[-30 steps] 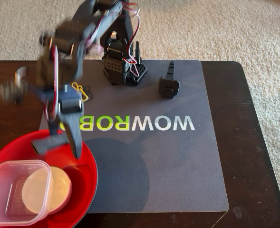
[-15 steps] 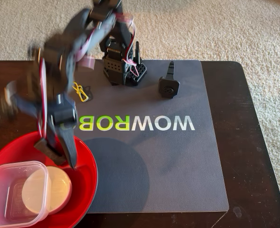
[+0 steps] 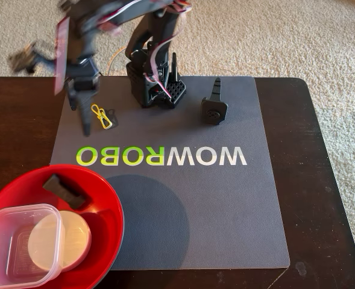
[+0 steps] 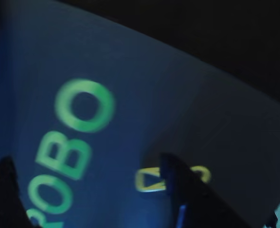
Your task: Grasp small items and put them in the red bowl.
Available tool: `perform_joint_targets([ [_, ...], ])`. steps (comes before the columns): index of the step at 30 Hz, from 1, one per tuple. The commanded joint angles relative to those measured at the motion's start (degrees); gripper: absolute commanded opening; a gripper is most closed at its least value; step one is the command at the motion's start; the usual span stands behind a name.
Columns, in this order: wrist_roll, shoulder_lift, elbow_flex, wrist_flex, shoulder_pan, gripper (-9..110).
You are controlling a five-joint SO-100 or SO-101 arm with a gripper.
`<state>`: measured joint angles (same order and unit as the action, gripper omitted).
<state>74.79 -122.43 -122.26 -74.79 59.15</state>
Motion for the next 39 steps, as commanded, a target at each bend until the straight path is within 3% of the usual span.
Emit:
perform_joint_targets([
  [1,6.59,0.62,-3.96,1.67,6.94,38],
  [7,35.42,-15.38,-18.98,1.05,14.06,38],
  [18,37.97,-11.07,-22.41,10.2,12.39,37],
  [34,76.64,-10.11,-25.05,12.13,7.56,36],
  [39,82.35,-5.98,-25.66,16.52,9.05,32],
])
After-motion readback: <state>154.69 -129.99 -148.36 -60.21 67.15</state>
